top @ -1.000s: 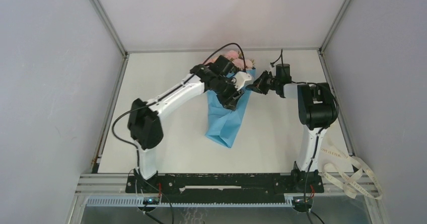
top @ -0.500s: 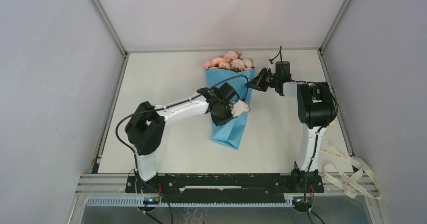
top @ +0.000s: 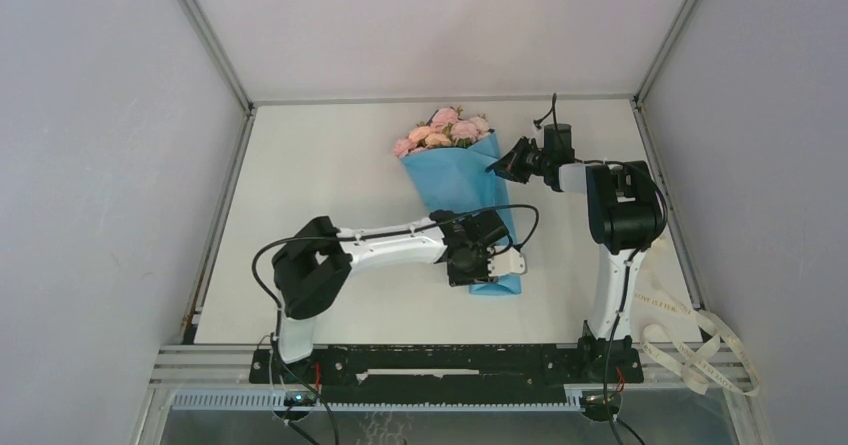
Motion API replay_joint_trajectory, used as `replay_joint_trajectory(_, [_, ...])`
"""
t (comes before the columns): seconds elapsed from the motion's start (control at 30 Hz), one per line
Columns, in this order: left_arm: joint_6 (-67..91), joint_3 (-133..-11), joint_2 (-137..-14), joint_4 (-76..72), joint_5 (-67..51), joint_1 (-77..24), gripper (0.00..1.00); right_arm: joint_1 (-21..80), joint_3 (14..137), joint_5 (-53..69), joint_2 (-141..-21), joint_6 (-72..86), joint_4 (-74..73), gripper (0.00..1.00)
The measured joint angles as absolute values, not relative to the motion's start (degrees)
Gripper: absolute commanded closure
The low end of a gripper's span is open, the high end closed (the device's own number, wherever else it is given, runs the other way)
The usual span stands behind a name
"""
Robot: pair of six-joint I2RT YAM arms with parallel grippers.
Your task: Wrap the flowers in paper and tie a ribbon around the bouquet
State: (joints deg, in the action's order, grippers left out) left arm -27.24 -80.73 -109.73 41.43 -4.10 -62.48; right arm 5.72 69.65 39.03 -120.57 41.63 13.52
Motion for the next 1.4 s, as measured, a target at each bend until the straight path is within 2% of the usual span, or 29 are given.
replay_joint_trajectory(0.17, [-27.5,-82.8,-112.4,41.3,-2.5,-64.3,0.50,6.9,69.7,38.0,-120.6,41.5,13.5,1.00])
replay_joint_trajectory(0.33, [-27.4,-92.9,-112.6,50.5,-3.9,-65.5,0.48,7.2,69.7,37.3,-120.6,41.4,13.5,1.00])
replay_joint_trajectory(0.5, [-27.1,-99.2,-111.3,53.9,-3.5,-65.9,0.72,7.2,69.7,37.1,-120.6,41.8,14.0,1.00])
replay_joint_trajectory(0.6, [-26.9,-99.0,-111.3,52.0,1.1,-65.5,0.74,7.2,69.7,37.1,-120.6,42.1,14.3,1.00])
replay_joint_trajectory(0.83, [-26.8,-99.0,-117.8,45.2,4.8,-64.4,0.56,7.3,69.0,36.4,-120.6,42.4,14.9,1.00])
replay_joint_trajectory(1.17, [-28.7,-87.9,-119.1,28.4,0.8,-67.2,0.49,7.3,66.5,36.4,-120.6,42.8,16.9,0.99])
replay_joint_trajectory(1.3, [-29.5,-86.4,-119.5,25.4,-0.8,-67.1,0.48,7.7,66.3,36.3,-120.6,42.7,16.9,0.72])
replay_joint_trajectory(1.4, [-29.6,-86.1,-119.5,24.9,-1.0,-67.1,0.47,7.8,66.2,35.8,-119.4,41.5,14.6,0.60])
